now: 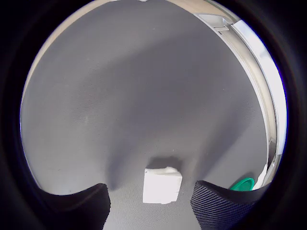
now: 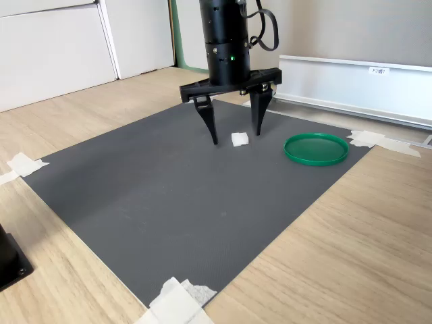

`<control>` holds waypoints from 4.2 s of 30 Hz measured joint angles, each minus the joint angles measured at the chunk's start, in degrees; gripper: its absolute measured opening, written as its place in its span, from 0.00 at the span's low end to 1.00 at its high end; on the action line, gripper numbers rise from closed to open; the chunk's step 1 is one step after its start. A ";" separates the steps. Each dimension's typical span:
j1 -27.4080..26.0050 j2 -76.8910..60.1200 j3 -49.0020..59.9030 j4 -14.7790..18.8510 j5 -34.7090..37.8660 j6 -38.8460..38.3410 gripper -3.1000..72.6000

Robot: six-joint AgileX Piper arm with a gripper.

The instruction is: Grasp a white terminal and put it on the green lid.

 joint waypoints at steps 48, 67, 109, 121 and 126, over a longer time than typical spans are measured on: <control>-13.15 -0.60 -21.84 5.18 18.95 -4.72 0.40; -17.23 9.64 -21.54 4.03 11.48 -3.25 0.40; -9.03 -11.22 -12.99 7.14 2.56 8.23 0.65; 6.35 -34.81 3.35 2.47 -15.40 30.03 0.04; 9.77 -45.62 15.28 -1.53 -25.81 49.87 0.03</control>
